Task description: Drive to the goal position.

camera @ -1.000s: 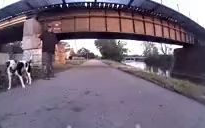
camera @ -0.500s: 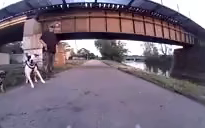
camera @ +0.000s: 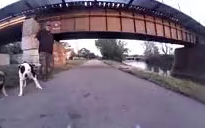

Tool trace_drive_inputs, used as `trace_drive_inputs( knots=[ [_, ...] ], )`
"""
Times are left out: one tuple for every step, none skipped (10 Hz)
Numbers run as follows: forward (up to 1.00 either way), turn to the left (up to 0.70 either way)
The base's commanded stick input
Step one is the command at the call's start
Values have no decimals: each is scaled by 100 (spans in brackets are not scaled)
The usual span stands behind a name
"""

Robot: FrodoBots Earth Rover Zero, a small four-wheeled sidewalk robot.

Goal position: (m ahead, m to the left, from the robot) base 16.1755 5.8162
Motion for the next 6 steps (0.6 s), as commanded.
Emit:
trace_drive_inputs(
  knots=[
    [100,0],
    [100,0],
    [100,0],
    [100,0],
    [100,0],
    [100,0]
  ],
)
